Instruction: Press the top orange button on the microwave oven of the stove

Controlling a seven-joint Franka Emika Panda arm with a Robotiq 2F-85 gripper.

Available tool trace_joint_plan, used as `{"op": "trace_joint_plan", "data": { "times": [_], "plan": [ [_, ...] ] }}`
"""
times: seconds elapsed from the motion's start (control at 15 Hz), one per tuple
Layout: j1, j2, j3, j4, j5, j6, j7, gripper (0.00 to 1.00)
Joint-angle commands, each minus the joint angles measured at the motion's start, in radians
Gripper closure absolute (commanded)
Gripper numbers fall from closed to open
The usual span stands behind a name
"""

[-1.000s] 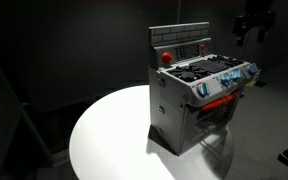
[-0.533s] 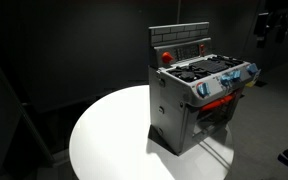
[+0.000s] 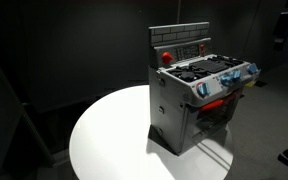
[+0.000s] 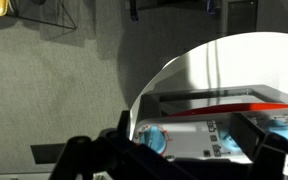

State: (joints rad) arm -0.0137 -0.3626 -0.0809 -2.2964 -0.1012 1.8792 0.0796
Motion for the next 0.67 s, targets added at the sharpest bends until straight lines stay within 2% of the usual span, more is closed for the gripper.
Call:
{"op": "trace_joint_plan", "data": {
  "times": [0.0,0.6],
  "plan": [
    [-0.016,-0.065,0.005,-0.062,0.024,0.032,-0.041,0.0],
    [-0.02,-0.037,0.021,-0.049,0.007,0.017,-0.016,0.0]
  ]
}}
